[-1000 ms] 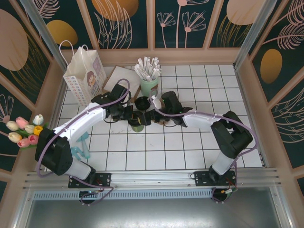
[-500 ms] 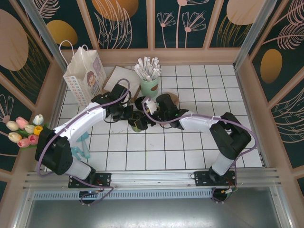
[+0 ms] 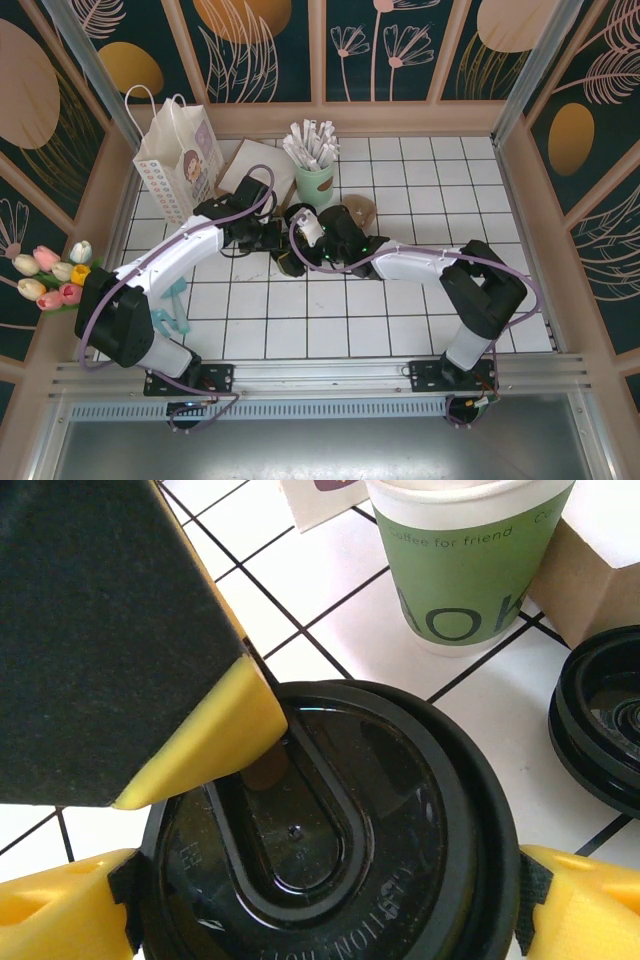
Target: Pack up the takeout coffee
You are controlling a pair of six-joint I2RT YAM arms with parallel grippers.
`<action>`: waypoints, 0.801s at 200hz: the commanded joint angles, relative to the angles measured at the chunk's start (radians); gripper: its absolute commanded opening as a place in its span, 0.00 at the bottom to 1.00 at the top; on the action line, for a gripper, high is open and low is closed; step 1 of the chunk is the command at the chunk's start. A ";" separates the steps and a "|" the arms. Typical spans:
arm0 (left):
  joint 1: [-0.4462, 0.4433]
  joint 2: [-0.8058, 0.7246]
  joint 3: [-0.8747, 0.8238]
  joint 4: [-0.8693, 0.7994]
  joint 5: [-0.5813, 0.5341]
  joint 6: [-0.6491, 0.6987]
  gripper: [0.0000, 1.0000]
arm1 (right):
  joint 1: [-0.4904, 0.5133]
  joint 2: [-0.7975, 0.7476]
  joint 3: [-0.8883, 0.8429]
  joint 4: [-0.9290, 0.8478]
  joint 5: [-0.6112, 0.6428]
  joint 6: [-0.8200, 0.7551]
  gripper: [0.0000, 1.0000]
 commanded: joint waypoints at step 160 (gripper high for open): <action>-0.011 0.046 -0.018 -0.105 -0.020 -0.001 0.00 | -0.141 -0.108 -0.075 0.105 -0.217 0.293 0.94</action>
